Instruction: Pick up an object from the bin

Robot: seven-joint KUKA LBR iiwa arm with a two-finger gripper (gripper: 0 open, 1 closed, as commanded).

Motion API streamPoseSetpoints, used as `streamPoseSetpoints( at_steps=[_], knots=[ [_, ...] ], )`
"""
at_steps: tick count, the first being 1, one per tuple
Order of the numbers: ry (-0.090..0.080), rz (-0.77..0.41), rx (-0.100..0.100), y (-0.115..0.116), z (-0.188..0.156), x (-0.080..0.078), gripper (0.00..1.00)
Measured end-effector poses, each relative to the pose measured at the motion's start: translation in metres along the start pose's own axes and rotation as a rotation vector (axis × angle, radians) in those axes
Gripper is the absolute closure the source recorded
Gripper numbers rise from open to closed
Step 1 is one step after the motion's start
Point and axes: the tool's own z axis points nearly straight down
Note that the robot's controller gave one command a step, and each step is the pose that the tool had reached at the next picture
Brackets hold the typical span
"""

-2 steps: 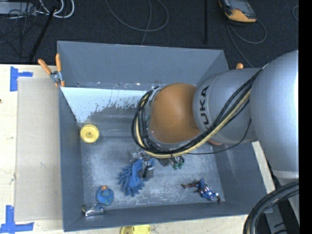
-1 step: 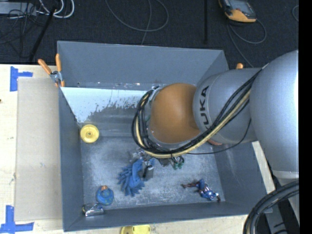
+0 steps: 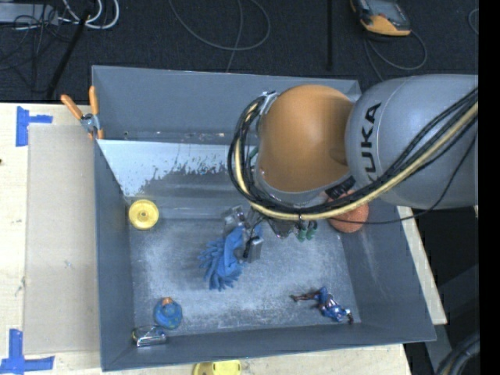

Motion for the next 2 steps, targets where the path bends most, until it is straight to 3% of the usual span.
streamPoseSetpoints(
  at_steps=[1, 2],
  knots=[
    [0.0, 0.001, 0.0, 0.0, 0.0, 0.0, 1.0],
    [-0.001, 0.009, 0.001, -0.006, -0.125, 0.009, 1.0]
  ],
)
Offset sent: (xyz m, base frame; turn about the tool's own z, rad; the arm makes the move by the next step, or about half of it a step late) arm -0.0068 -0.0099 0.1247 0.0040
